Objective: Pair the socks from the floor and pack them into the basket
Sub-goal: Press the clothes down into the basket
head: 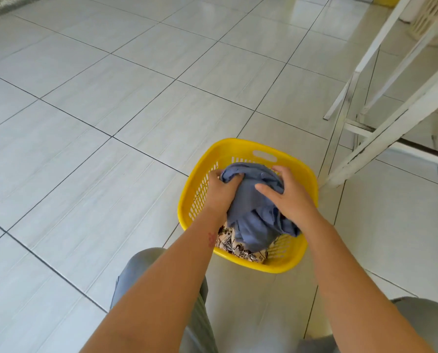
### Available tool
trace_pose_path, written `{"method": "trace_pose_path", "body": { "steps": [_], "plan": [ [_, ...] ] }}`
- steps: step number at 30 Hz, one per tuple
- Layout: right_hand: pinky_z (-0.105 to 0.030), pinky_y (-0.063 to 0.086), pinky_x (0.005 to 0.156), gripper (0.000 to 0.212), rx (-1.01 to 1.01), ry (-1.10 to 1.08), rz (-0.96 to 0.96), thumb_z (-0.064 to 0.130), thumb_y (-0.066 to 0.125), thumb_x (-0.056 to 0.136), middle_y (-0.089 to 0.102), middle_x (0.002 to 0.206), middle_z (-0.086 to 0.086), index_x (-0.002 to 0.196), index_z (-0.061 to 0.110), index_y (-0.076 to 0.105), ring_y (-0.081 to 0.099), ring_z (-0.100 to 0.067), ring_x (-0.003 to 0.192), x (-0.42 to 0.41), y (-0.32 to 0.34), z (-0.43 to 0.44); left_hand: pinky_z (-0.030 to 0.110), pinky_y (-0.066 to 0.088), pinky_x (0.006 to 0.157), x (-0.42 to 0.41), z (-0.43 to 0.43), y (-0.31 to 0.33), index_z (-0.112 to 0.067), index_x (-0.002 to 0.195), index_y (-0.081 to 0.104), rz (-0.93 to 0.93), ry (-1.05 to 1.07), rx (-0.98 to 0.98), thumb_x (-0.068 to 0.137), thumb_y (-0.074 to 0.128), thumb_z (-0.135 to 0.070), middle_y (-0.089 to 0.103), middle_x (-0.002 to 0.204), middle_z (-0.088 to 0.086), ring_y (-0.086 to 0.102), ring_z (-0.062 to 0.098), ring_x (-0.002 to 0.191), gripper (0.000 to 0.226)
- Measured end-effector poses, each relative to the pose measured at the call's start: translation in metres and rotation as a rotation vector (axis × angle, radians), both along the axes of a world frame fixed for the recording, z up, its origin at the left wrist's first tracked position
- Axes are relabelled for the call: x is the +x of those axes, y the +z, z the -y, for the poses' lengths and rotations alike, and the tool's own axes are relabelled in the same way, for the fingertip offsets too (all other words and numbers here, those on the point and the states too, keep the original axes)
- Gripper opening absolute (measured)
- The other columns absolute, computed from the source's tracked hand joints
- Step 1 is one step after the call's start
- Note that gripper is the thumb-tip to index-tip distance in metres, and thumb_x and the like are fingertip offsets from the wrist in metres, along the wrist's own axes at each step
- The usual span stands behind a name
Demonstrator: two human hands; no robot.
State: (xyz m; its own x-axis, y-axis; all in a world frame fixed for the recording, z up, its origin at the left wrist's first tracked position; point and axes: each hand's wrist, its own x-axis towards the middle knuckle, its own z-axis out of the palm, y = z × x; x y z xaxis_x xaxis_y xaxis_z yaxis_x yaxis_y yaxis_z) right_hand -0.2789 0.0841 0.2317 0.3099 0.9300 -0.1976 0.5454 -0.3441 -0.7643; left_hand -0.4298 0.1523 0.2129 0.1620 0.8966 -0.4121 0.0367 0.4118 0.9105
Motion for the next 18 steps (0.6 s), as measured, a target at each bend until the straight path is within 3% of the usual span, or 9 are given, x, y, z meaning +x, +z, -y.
{"method": "trace_pose_path", "body": {
  "steps": [2, 5, 7, 9, 13, 18],
  "plan": [
    [-0.045, 0.043, 0.105, 0.079, -0.163, 0.105, 0.16, 0.061, 0.058, 0.086, 0.037, 0.155, 0.001, 0.151, 0.03, 0.024, 0.04, -0.026, 0.139, -0.001, -0.025, 0.009, 0.026, 0.051, 0.08, -0.008, 0.0, -0.018, -0.009, 0.14, 0.037, -0.303, -0.139, 0.229, 0.089, 0.067, -0.021, 0.055, 0.132, 0.016, 0.057, 0.026, 0.115, 0.06],
    [-0.05, 0.032, 0.113, 0.084, -0.331, 0.252, 0.494, 0.067, 0.042, 0.089, 0.02, 0.162, 0.001, 0.155, 0.029, 0.007, 0.026, -0.028, 0.147, -0.005, -0.051, 0.011, 0.049, 0.034, 0.112, -0.016, 0.001, -0.039, -0.024, 0.15, 0.027, -0.727, -0.492, 0.552, 0.083, 0.064, -0.03, 0.03, 0.155, 0.011, 0.03, 0.033, 0.142, 0.077],
    [-0.051, 0.02, 0.119, 0.084, -0.39, 0.299, 0.571, 0.067, 0.036, 0.091, 0.006, 0.165, -0.003, 0.156, 0.028, -0.001, 0.011, -0.027, 0.151, -0.007, -0.059, 0.008, 0.055, 0.014, 0.12, -0.016, 0.005, -0.044, -0.035, 0.154, 0.015, -1.01, -0.763, 0.676, 0.088, 0.057, -0.046, 0.003, 0.164, 0.006, 0.003, 0.031, 0.151, 0.079],
    [-0.051, 0.013, 0.121, 0.085, -0.457, 0.338, 0.607, 0.067, 0.035, 0.092, -0.005, 0.165, -0.004, 0.155, 0.028, -0.007, 0.0, -0.027, 0.152, -0.008, -0.067, 0.008, 0.056, 0.002, 0.12, -0.015, 0.009, -0.051, -0.035, 0.155, 0.005, -1.173, -0.935, 0.746, 0.093, 0.043, -0.06, -0.011, 0.164, 0.002, -0.012, 0.026, 0.151, 0.077],
    [-0.05, 0.011, 0.121, 0.093, -0.528, 0.401, 0.653, 0.067, 0.039, 0.091, -0.012, 0.164, -0.008, 0.154, 0.023, -0.014, -0.004, -0.029, 0.152, -0.009, -0.076, 0.011, 0.055, -0.001, 0.12, -0.012, 0.011, -0.067, -0.027, 0.156, -0.007, -1.28, -1.07, 0.548, 0.095, 0.029, -0.065, -0.012, 0.164, 0.0, -0.012, 0.025, 0.151, 0.08],
    [-0.048, 0.009, 0.122, 0.097, -0.561, 0.527, 0.689, 0.06, 0.046, 0.092, -0.015, 0.163, -0.012, 0.154, 0.018, -0.016, -0.005, -0.031, 0.151, -0.016, -0.085, 0.017, 0.057, -0.003, 0.119, -0.018, 0.01, -0.077, -0.036, 0.154, -0.01, -1.381, -1.147, 0.363, 0.097, 0.028, -0.061, -0.012, 0.164, -0.003, -0.009, 0.028, 0.152, 0.073]
  ]
}}
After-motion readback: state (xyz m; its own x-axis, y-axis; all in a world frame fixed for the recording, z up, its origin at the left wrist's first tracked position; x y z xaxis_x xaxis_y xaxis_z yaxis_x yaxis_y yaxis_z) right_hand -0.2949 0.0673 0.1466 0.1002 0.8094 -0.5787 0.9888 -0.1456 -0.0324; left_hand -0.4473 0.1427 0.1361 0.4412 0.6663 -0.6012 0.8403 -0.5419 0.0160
